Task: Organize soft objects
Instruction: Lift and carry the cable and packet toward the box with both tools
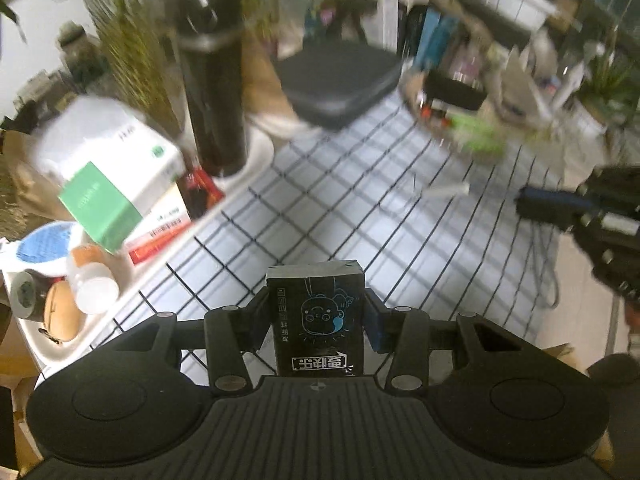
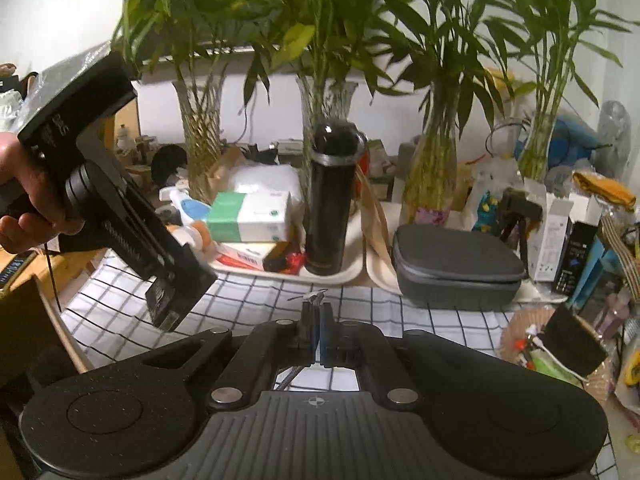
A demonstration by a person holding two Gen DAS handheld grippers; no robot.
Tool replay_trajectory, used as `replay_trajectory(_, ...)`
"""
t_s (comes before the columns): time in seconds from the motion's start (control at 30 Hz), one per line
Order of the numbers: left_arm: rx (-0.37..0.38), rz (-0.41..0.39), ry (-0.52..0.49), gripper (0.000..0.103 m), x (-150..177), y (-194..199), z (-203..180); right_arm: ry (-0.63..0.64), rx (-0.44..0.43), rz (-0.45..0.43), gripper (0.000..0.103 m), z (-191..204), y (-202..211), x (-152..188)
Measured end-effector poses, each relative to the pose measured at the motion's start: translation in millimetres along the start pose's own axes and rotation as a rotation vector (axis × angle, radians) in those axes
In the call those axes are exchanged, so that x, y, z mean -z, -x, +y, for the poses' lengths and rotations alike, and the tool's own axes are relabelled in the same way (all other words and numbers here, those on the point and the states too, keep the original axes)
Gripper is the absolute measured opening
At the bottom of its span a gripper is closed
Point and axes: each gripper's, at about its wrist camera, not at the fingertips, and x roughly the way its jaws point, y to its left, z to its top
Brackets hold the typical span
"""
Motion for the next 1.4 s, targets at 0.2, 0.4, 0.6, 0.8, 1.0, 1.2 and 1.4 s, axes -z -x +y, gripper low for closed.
replay_trajectory(0.2,0.03,-0.125,0.019,0.045,13,43,-2,0.028,-0.007,-0.029,0.004,17,25,-9)
replay_trajectory(0.4,0.046,-0.209,0.032,0.045,33,80,-7,0.045,-0.017,-0.061,0.004,36,55,-14)
replay_trajectory(0.6,0.068,-0.253,0.023,0.045,57,112,-19,0.063,-0.028,-0.093,0.004,55,81,-15)
replay_trajectory(0.8,0.071,-0.268,0.006,0.045,83,131,-30,0.069,-0.039,-0.113,0.004,73,104,-9)
replay_trajectory(1.0,0.076,-0.268,0.0,0.045,111,140,-38,0.053,-0.055,-0.132,0.004,85,126,0)
replay_trajectory(1.2,0.075,-0.244,0.008,0.046,138,137,-42,0.052,-0.064,-0.134,0.004,98,140,10)
replay_trajectory(1.4,0.081,-0.228,-0.003,0.048,163,129,-48,0.05,-0.079,-0.138,0.004,110,151,19)
